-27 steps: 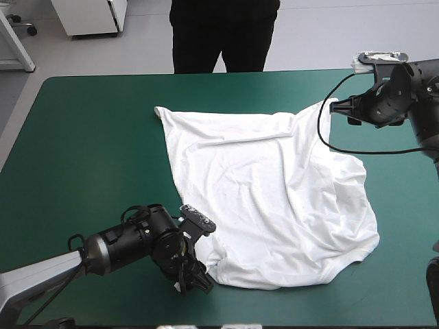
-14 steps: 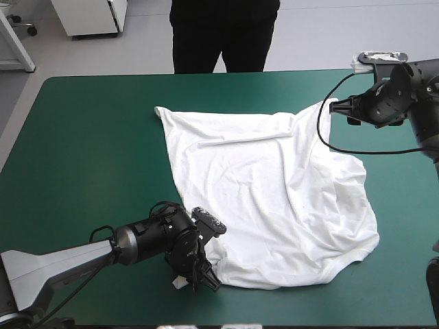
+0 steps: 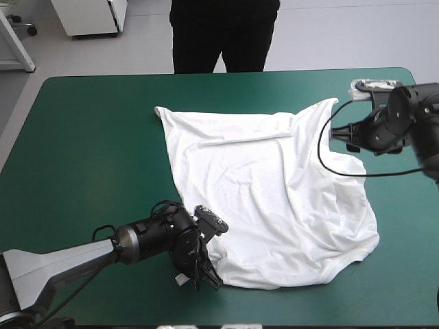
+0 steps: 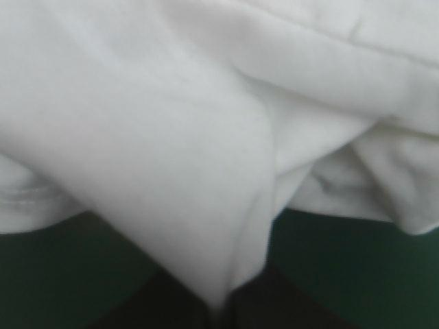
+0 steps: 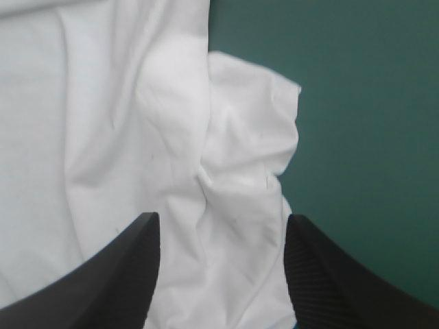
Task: Fold the cloth
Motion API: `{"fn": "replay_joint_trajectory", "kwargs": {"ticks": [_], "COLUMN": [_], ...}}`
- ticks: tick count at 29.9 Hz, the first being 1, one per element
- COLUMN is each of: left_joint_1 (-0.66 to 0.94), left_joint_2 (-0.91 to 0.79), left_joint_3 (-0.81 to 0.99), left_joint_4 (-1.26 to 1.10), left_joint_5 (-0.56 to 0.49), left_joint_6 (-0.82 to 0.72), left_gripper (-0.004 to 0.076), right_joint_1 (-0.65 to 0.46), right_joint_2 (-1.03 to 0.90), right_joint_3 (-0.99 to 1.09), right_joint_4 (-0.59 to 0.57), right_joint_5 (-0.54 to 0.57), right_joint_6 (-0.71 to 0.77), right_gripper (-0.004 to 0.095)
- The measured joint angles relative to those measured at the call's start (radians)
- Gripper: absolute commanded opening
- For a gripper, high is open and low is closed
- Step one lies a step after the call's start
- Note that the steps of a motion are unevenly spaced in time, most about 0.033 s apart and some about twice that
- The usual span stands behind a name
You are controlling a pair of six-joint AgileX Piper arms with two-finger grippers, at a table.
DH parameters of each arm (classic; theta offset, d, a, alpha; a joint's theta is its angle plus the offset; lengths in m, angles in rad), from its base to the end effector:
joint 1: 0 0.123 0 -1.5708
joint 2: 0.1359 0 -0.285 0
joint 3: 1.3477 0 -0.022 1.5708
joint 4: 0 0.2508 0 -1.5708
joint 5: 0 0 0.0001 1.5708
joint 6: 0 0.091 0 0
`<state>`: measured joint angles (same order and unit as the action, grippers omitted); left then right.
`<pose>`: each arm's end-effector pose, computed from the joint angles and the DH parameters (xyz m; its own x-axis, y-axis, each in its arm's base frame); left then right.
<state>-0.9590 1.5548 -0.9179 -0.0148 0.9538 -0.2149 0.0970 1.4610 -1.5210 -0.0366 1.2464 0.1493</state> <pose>0.1516 -0.2179 0.2029 -0.7403 0.6693 -0.0629 0.6717 0.7404 -0.0267 0.2925 0.0253 0.3854 -0.8893 0.0512 -0.4544 0.0413 0.9986 0.0317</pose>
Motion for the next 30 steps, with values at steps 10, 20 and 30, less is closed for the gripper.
{"fn": "replay_joint_trajectory", "kwargs": {"ticks": [10,20,30], "left_joint_1": [0.0,0.0,0.0], "left_joint_2": [0.0,0.0,0.0], "left_joint_3": [0.0,0.0,0.0], "left_joint_4": [-0.002,-0.002,-0.002], "left_joint_5": [0.001,0.002,0.002], "left_joint_6": [0.022,0.022,0.027], "left_gripper": [-0.0009,-0.0009,-0.0009], "right_joint_1": [-0.026,-0.13,-0.139], "right_joint_2": [-0.084,-0.086,-0.086], "right_joint_3": [0.345,0.551,0.707], "right_joint_4": [0.004,0.004,0.005], "right_joint_5": [-0.007,-0.098,-0.287], "right_joint_6": [0.07,0.076,0.114], "right_gripper": [0.0515,0.0514,0.0491]}}
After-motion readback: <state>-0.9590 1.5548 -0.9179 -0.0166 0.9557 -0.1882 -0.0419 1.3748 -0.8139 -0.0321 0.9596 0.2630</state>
